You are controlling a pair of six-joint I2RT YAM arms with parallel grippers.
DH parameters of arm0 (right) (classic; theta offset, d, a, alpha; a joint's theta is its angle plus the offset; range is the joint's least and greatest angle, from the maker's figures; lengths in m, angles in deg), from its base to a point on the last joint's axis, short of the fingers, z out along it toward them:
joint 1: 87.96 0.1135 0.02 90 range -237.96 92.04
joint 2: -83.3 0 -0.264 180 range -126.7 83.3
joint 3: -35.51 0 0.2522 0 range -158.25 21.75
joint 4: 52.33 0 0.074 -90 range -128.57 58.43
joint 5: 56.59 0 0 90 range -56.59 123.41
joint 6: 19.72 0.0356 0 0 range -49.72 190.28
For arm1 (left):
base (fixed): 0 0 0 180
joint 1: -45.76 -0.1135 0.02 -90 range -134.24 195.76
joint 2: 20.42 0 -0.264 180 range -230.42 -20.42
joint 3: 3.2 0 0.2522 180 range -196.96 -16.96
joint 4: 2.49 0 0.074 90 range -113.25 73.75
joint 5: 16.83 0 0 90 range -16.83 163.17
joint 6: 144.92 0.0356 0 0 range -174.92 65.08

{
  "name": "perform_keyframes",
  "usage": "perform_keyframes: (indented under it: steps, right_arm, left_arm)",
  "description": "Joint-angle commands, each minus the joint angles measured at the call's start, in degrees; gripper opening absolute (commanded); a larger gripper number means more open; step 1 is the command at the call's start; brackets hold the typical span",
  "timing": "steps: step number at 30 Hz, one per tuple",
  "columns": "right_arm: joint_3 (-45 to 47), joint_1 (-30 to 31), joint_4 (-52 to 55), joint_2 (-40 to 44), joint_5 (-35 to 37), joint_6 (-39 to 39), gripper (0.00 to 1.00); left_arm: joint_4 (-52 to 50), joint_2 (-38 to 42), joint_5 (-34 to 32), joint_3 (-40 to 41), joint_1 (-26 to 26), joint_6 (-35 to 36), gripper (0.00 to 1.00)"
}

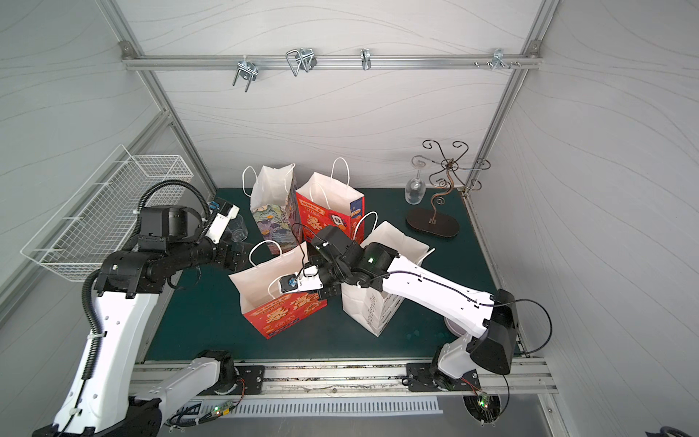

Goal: Put away the paper bag
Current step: Adjust the paper bag at the center of the board.

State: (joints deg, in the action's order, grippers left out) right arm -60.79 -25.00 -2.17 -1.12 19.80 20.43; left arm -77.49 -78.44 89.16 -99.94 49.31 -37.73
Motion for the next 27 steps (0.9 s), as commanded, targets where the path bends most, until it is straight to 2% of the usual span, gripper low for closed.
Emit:
perform_keyframes:
  steps: [1,7,9,12,16,21,24,27]
  right_arm:
    - [-1.5,-0.4,0.4,-0.7,1.5,0.5,0.30]
    - [-3.1,-0.4,-1.2,0.2,-1.7,5.4,0.52]
    - [-3.5,-0.4,-2.3,1.3,-2.4,7.6,0.58]
    - [-3.3,-0.4,-4.8,4.0,-2.6,12.5,0.69]
    - [0.0,-0.9,-9.1,9.6,-2.6,22.4,0.73]
    - [6.2,-0.9,-11.4,16.9,-1.7,31.6,0.78]
    - [8.4,-0.9,-10.7,19.8,0.9,33.2,0.79]
    - [9.8,-0.9,-10.1,21.7,3.2,33.5,0.80]
  left_arm:
    - [4.0,2.6,-15.2,-4.1,0.2,0.0,0.91]
    - [0.1,7.0,-20.3,-4.8,0.2,0.1,0.93]
    - [-1.9,7.7,-18.5,-5.2,0.2,0.6,0.94]
    - [-6.2,6.8,-9.3,-6.2,0.2,2.5,0.97]
    - [-6.7,4.1,1.6,-5.5,0.2,2.8,0.98]
    - [-6.3,-1.3,1.9,-4.4,0.2,3.4,0.99]
    - [-7.5,-4.5,0.6,-5.2,0.2,4.3,0.99]
    - [-8.5,-6.7,2.8,-5.0,0.2,6.4,0.99]
